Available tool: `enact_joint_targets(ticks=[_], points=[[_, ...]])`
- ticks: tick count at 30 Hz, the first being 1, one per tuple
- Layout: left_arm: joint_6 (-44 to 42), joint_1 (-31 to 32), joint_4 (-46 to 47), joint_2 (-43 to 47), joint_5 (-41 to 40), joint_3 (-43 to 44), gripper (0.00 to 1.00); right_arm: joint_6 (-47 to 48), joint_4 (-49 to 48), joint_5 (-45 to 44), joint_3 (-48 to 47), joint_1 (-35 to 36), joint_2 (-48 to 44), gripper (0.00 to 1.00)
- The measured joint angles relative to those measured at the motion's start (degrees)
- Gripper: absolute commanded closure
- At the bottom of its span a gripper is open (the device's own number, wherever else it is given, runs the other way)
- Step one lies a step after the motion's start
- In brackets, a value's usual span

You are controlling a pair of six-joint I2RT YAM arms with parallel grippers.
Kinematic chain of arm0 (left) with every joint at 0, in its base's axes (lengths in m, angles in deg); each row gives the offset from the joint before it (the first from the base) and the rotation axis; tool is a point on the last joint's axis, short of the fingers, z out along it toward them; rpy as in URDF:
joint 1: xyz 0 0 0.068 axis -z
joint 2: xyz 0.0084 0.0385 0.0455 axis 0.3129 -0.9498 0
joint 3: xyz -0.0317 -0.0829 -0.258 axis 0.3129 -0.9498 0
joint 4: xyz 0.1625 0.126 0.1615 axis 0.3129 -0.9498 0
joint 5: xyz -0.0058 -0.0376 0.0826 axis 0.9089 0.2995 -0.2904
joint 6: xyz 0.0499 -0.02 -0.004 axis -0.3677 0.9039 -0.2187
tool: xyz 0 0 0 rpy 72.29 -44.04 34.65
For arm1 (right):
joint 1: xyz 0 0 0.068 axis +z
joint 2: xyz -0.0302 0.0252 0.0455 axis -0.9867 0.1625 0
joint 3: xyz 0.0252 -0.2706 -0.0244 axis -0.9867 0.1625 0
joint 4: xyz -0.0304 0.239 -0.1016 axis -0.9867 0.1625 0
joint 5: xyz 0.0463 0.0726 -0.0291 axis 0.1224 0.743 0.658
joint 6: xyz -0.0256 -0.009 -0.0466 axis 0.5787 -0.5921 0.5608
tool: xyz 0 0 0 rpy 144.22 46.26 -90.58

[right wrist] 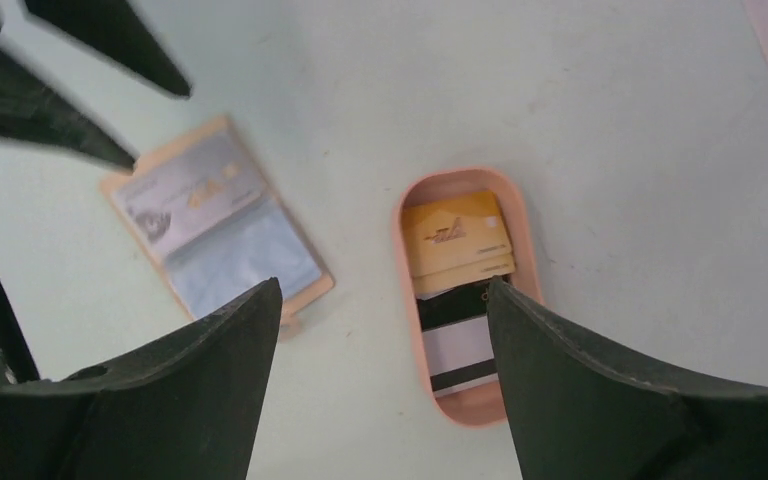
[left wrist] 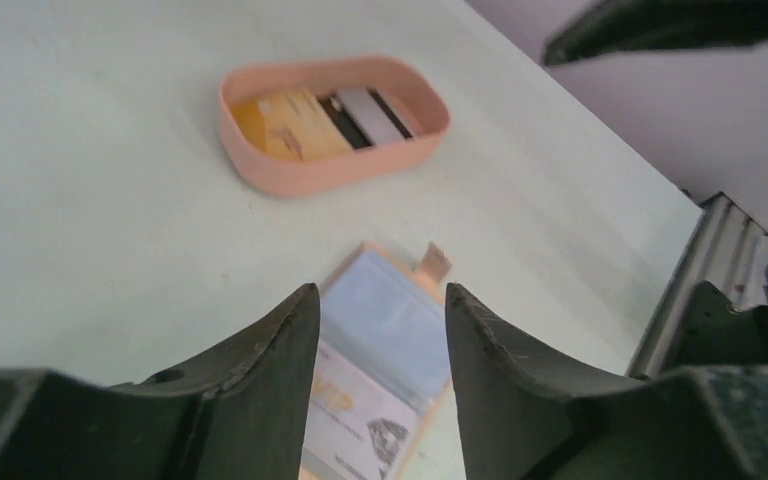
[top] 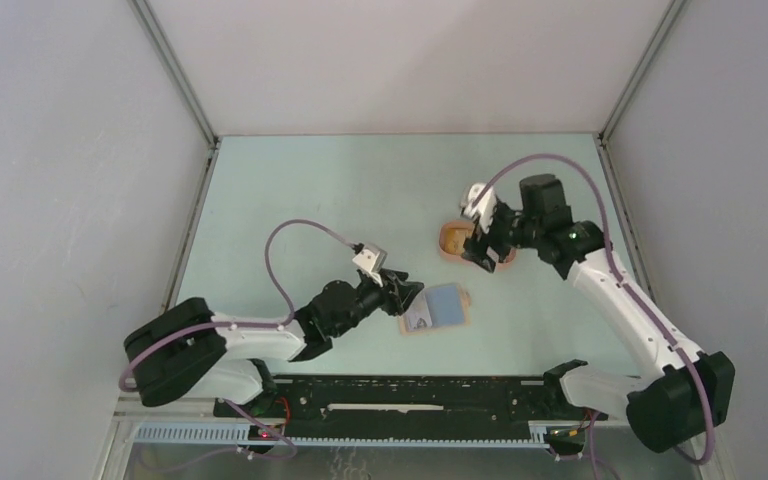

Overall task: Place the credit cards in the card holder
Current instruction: Insert the credit card into the card holder, then pick up the credit card from the storage box.

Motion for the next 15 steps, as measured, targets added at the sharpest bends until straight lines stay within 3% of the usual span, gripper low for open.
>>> enact_joint_targets(ticks=[6, 15], points=[[-14.62, -0.11, -7.96, 3.65, -1.99, 8.46, 0.01, -20.2, -3.96, 7.48, -7.37, -10.84, 8.28, 0.18], [-23.91, -5.62, -7.69, -0.55, -1.68, 21.05, 0.03, -44.74, -10.36, 11.41, -7.37, -19.06, 22.82, 0.27]])
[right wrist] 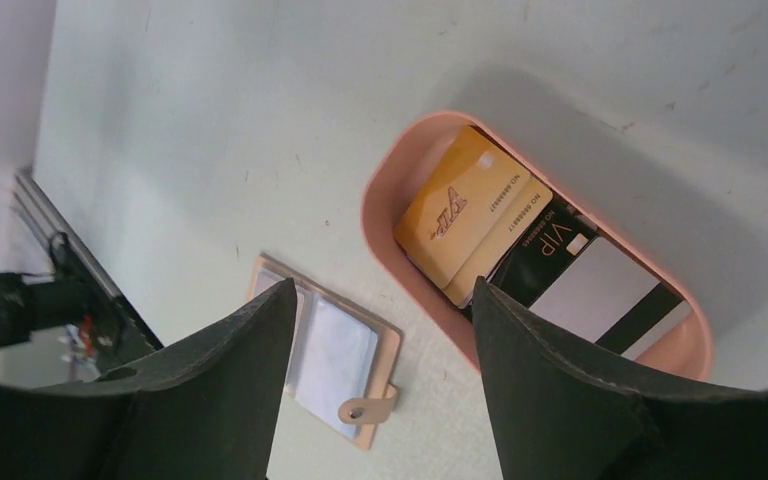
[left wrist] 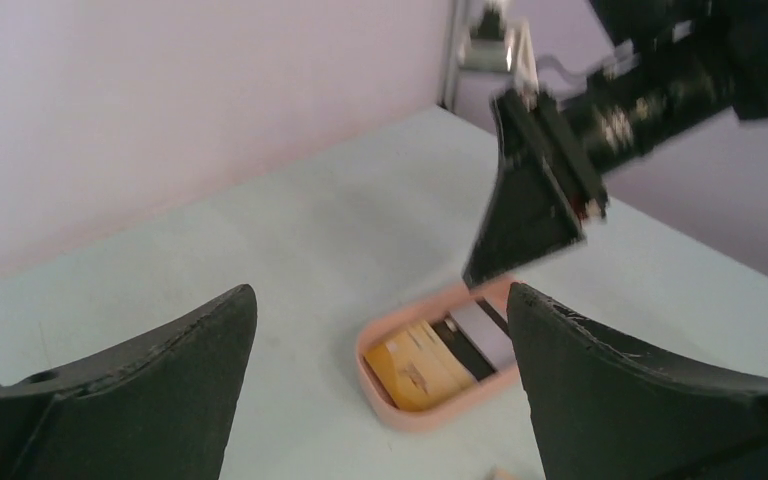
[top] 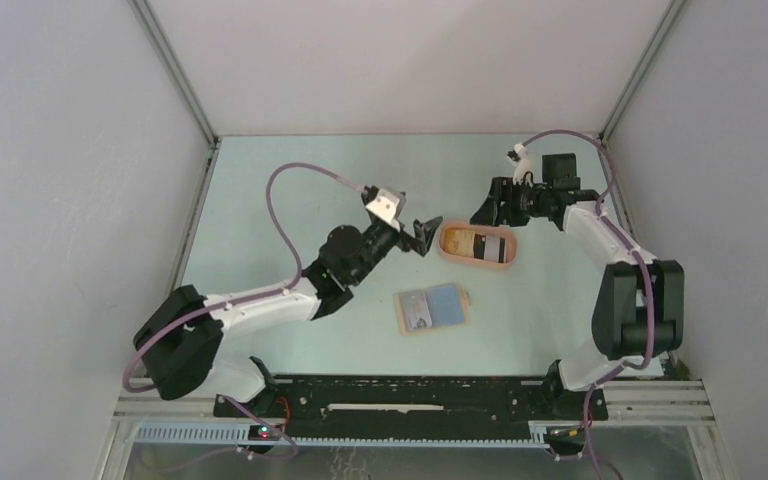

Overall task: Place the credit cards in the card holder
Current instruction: Pick up the credit card from the storage box.

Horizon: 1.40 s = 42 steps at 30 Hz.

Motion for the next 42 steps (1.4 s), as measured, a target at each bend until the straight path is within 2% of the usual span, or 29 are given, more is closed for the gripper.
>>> enact_joint_targets(ticks=[5, 10, 15, 20, 27, 35, 42], points=[[0.11, -5.01, -2.03, -5.27, 5.03, 9.42, 0.16, -6.67, -3.06, 2.08, 0.0, -1.03, 7.19, 0.32], [3.28, -8.39, -0.22, -10.91, 10.99, 10.6, 0.25, -10.08, -4.52, 3.32, 0.0, -1.05, 12.46, 0.36], [8.35, -10.58, -0.02, -17.18, 16.02, 10.03, 0.27, -11.45, -4.68, 2.62, 0.0, -1.05, 15.61, 0.35], [11.28, -11.04, -0.98, -19.5, 17.97, 10.47, 0.28, -12.28, -4.61, 1.42, -0.44, -1.03, 17.07, 0.33], [13.6, -11.15, -8.83, -25.97, 19.34, 17.49, 0.31, -13.62, -4.46, 0.66, -2.38, -1.01, 20.5, 0.32], [16.02, -12.11, -17.55, -31.71, 19.89, 23.37, 0.51, -14.86, -3.61, 0.17, -4.37, 0.26, 22.45, 0.32], [18.62, -13.97, -22.67, -36.24, 23.8, 28.44, 0.58, -15.04, -3.17, -1.6, -5.18, 1.81, 22.84, 0.32]])
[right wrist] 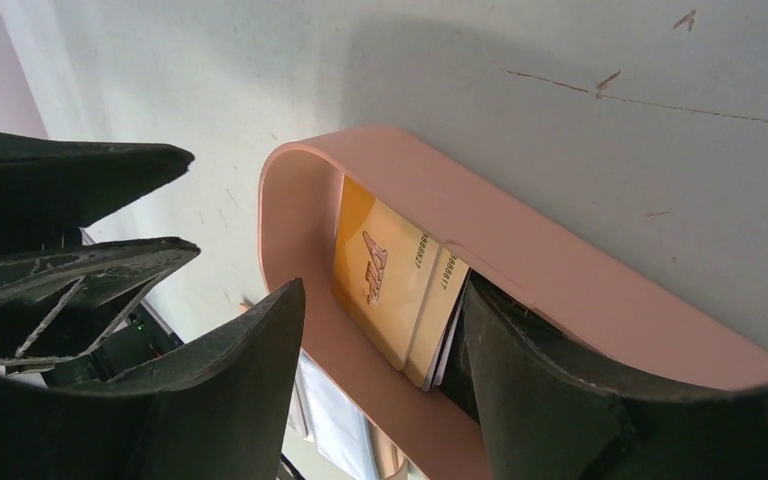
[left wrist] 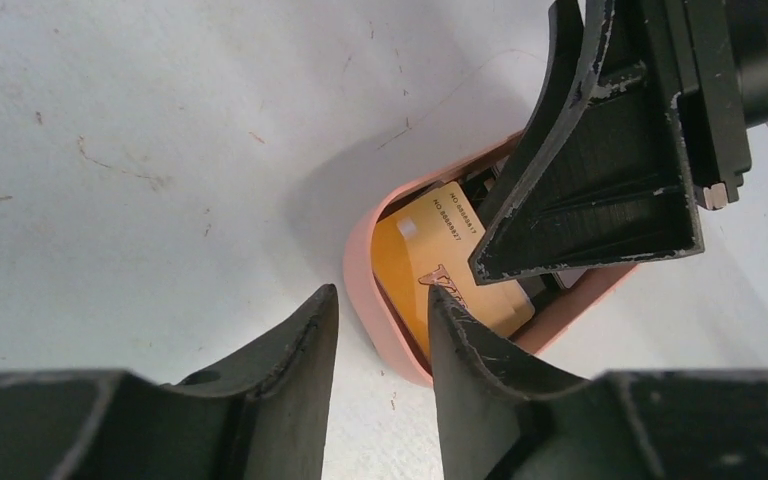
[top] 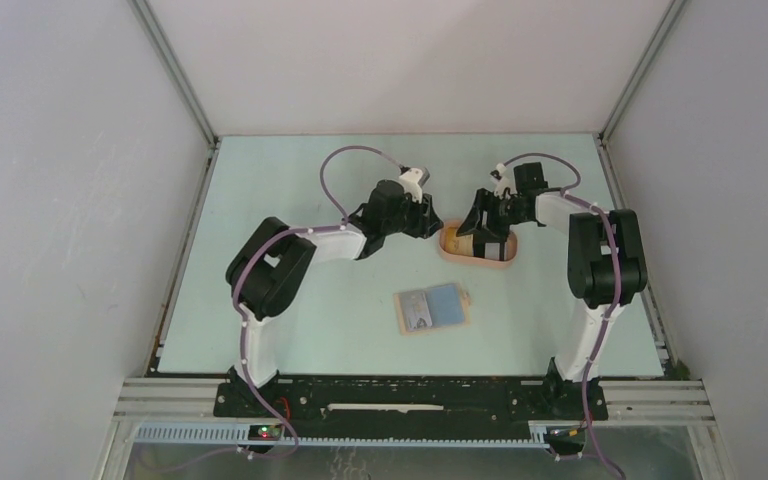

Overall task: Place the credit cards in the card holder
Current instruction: Pick up the credit card from the storage box.

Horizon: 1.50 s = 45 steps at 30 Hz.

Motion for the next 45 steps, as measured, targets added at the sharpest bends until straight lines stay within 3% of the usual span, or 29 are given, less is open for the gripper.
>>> enact_joint_targets(ticks=[26, 45], points=[[0.94, -0.17, -7.34, -2.97, 5.25, 4.9, 0.72, 2.97, 5.29, -9.75, -4.09, 4.39, 0.15, 0.16], [0.92, -0.17, -8.57, -3.93, 6.21, 5.88, 0.76, 3.21, 5.16, -1.18, -4.11, 3.02, 1.73, 0.26]])
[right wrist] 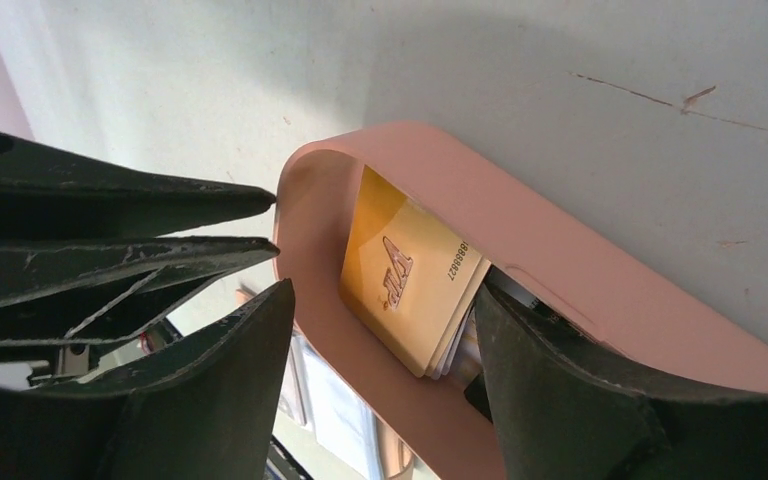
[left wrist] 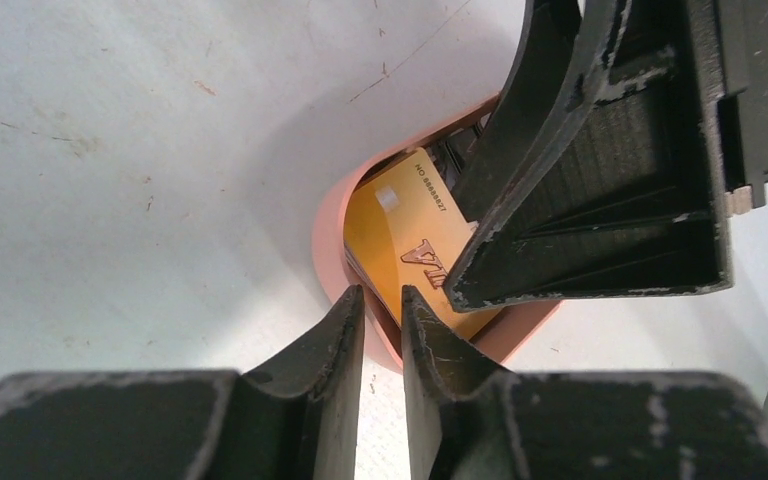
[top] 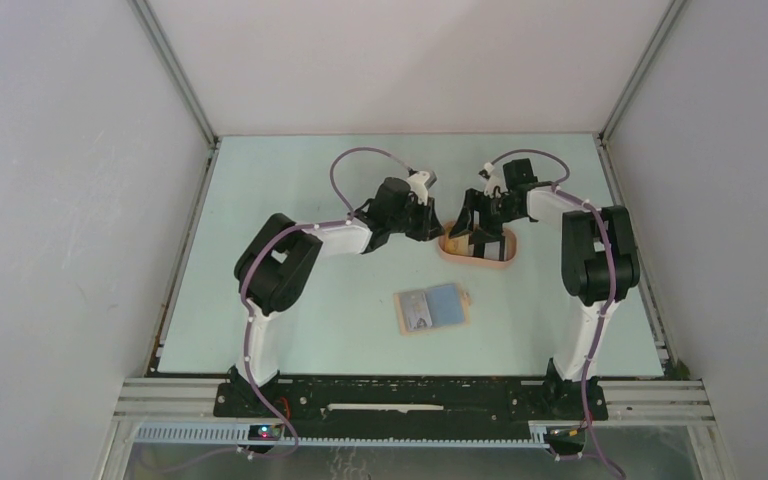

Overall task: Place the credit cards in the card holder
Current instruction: Pick up the credit card from the storage box.

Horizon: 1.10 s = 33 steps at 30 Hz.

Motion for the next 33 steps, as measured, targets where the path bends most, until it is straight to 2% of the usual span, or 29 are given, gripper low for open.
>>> enact_joint_targets(ticks=[11, 20, 33], points=[[0.0, -0.28, -0.57, -0.02, -0.04, 0.0, 0.76, -1.9, -1.9, 8.96, 0.37, -2.6, 0.07, 0.32], [0.0, -0.35, -0.66, -0.02, -0.07, 0.0, 0.76, -4.09, -4.7, 14.62, 0.83, -3.21, 0.07, 0.41], [0.0, -0.5, -0.83, -0.02, -0.13, 0.0, 0.77, -4.35, -4.44, 13.46, 0.83, -2.86, 0.17, 0.33]])
